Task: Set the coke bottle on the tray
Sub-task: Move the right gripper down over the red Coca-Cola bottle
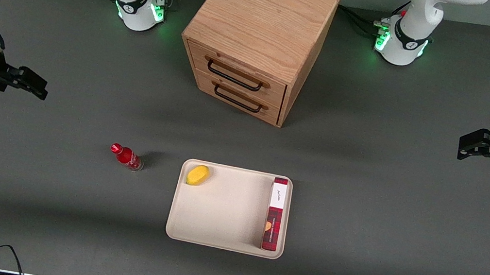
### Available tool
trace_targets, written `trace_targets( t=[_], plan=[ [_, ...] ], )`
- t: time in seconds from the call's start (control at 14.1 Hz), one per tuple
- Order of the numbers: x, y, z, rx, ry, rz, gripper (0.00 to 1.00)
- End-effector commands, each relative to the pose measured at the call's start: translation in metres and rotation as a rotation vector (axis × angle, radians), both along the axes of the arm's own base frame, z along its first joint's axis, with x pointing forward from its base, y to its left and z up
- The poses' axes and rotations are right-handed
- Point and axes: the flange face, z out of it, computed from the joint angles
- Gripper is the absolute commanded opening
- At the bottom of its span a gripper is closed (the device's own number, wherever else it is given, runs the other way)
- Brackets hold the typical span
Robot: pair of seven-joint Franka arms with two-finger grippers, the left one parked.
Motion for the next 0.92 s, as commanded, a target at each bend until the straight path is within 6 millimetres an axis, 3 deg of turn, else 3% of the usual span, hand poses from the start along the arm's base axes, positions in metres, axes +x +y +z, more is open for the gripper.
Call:
trace_targets(
  t=[0.0, 0.07, 0.28, 0.64, 0.85],
  plan=[
    [-0.018, 0.01, -0.003, 0.036, 0.019, 0.001, 1.0],
    [-0.013, 0.004, -0.008, 0.04, 0.028, -0.013, 1.0],
    [0.005, 0.016, -0.006, 0.044, 0.051, 0.004, 1.0],
    [0.008, 0.018, -0.009, 0.044, 0.059, -0.001, 1.0],
    [0.02, 0.033, -0.04, 0.045, 0.074, 0.041, 1.0]
  ],
)
